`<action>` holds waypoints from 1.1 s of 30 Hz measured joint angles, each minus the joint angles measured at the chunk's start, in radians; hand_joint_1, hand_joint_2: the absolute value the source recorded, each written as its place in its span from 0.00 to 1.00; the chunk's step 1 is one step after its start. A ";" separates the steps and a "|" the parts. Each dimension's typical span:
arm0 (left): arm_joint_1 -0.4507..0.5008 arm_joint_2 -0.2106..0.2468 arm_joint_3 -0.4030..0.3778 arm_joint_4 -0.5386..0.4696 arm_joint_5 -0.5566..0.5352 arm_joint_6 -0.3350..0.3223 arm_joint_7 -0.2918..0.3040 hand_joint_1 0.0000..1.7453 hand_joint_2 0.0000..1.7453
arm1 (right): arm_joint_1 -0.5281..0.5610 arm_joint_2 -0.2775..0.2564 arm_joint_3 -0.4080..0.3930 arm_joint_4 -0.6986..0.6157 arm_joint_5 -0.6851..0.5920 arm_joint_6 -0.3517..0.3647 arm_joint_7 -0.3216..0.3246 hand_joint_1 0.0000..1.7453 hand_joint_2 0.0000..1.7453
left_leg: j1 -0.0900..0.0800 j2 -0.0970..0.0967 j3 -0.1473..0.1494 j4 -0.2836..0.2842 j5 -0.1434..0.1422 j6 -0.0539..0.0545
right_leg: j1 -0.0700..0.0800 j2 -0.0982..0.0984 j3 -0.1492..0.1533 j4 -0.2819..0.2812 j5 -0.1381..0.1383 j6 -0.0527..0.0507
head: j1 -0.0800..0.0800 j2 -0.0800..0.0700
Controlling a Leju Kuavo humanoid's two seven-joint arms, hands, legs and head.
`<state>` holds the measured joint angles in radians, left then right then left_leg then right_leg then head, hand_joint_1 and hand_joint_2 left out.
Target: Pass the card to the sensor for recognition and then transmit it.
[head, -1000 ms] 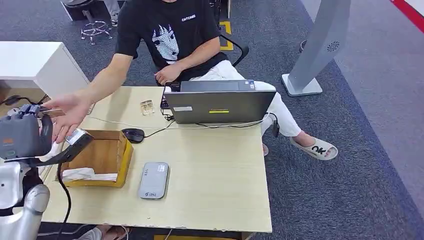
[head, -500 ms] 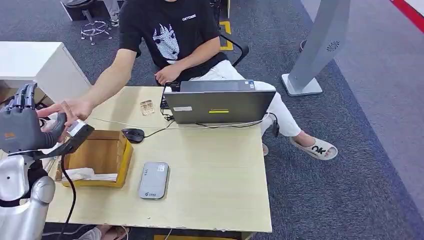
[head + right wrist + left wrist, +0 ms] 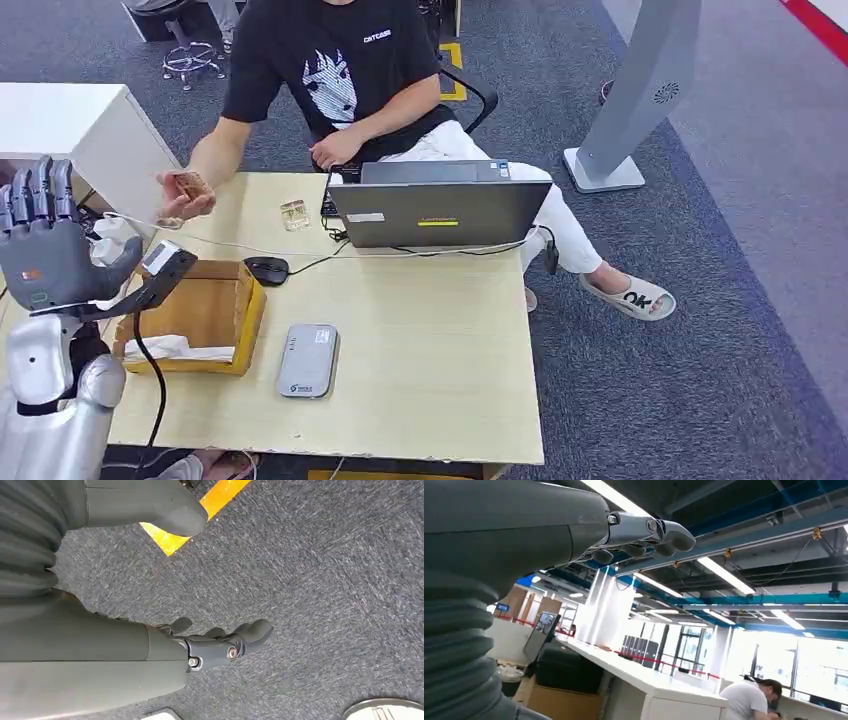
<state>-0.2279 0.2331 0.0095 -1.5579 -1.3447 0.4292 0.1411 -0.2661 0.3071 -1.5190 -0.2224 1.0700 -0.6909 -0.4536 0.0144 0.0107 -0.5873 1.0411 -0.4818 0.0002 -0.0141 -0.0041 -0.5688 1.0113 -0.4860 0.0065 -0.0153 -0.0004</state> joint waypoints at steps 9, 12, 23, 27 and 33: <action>0.018 0.000 0.005 -0.005 0.037 0.042 -0.008 0.00 1.00 | 0.000 0.000 0.000 0.000 0.003 0.000 0.010 0.00 1.00 | 0.000 0.000 -0.001 0.000 0.000 0.000 | 0.000 0.000 0.000 0.000 0.000 0.000 | 0.000 0.000; 0.078 -0.002 0.037 -0.049 0.060 0.097 -0.054 0.00 1.00 | 0.000 0.000 0.000 0.000 -0.026 0.000 0.005 0.00 1.00 | 0.000 0.001 -0.001 0.000 0.000 0.000 | 0.000 0.001 0.000 0.000 0.000 0.000 | 0.000 0.000; 0.563 -0.358 0.374 -0.510 0.450 0.270 -0.563 0.00 1.00 | 0.004 0.000 0.000 -0.001 -0.132 0.000 -0.015 0.00 1.00 | -0.001 0.003 -0.001 0.000 -0.006 0.003 | -0.001 0.001 0.000 -0.003 -0.004 0.003 | 0.001 0.000; 0.611 -0.420 0.429 -0.573 0.456 0.270 -0.572 0.00 1.00 | 0.004 0.000 0.000 -0.001 -0.134 0.000 -0.019 0.00 1.00 | -0.001 0.002 0.000 0.000 -0.006 0.003 | -0.001 0.000 0.001 -0.002 -0.004 0.003 | 0.000 0.000; 0.628 -0.464 0.456 -0.608 0.467 0.270 -0.582 0.00 1.00 | 0.004 0.000 0.000 -0.001 -0.130 0.000 -0.018 0.00 1.00 | 0.000 0.001 0.000 0.000 -0.004 0.002 | -0.001 0.000 0.001 -0.001 -0.003 0.002 | 0.000 0.000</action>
<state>0.4004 -0.2312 0.4658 -2.1664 -0.8777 0.6996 -0.4406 -0.2622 0.3071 -1.5190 -0.2232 0.9404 -0.6912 -0.4711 0.0139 0.0118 -0.5870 1.0406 -0.4858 0.0017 -0.0148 -0.0039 -0.5674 1.0104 -0.4893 0.0088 -0.0149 -0.0004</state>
